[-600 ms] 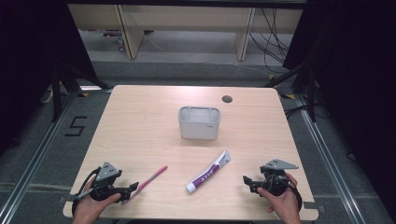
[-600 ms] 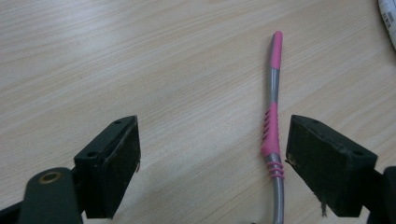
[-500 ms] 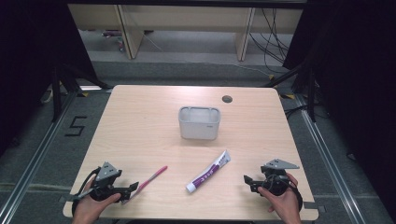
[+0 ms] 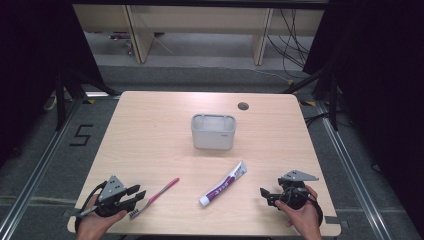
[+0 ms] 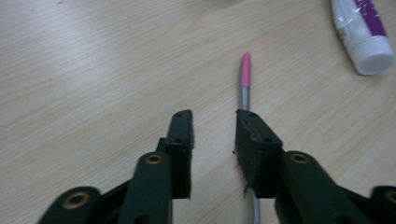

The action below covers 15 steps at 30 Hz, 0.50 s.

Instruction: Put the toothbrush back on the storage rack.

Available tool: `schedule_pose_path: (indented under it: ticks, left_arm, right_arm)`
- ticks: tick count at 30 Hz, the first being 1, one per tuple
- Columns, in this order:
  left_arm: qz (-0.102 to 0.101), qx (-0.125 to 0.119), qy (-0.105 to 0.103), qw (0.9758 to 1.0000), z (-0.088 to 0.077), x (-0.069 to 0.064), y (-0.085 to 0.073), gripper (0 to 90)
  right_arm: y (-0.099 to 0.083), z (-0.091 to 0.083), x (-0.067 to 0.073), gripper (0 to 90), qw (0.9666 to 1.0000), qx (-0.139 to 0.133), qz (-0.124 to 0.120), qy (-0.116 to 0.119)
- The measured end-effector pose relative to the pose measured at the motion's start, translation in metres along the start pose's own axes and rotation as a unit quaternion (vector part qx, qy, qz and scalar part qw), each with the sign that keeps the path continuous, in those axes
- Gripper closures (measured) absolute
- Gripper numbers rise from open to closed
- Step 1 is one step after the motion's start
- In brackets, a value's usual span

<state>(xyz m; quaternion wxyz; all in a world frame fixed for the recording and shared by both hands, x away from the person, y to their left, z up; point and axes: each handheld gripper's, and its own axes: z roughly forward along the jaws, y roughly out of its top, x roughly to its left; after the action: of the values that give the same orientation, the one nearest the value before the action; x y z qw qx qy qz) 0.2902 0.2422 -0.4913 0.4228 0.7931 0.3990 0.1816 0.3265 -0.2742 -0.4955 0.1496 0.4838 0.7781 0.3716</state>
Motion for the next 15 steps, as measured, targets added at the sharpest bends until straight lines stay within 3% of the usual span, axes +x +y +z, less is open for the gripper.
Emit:
schedule_pose_path:
  ticks: [1, 2, 3, 4, 7, 10, 15]
  left_arm:
    - [0.007, 0.005, -0.008, 0.9999, 0.0, -0.002, 0.0, 78.8]
    - [0.008, 0.007, -0.011, 0.9999, 0.001, -0.003, 0.0, 82.5]
    - [0.006, 0.01, -0.019, 0.9998, 0.001, -0.005, 0.0, 86.2]
    - [0.018, 0.023, -0.022, 0.9993, 0.0, -0.005, 0.0, 88.4]
    - [0.03, 0.039, -0.035, 0.9982, 0.003, -0.011, -0.002, 89.4]
    - [0.037, 0.049, -0.046, 0.9971, 0.005, -0.015, -0.004, 89.5]
    - [0.041, 0.061, -0.052, 0.9959, 0.004, -0.018, -0.007, 89.5]
  right_arm:
    - [0.0, 0.001, 0.001, 20.3, 1.0, 0.005, -0.003, -0.004]
    - [0.0, -0.001, 0.003, 20.4, 0.9999, 0.008, 0.01, 0.002]
    - [0.001, -0.001, 0.001, 20.6, 1.0, 0.005, -0.005, 0.0]
    - [0.001, -0.001, 0.001, 20.7, 1.0, 0.005, -0.005, 0.0]
    - [0.001, -0.001, 0.004, 21.0, 0.9999, 0.009, 0.012, 0.0]
    - [0.0, 0.001, 0.001, 21.0, 1.0, 0.003, -0.001, 0.007]
    - [0.0, 0.001, 0.001, 21.5, 0.9999, 0.002, -0.001, 0.01]
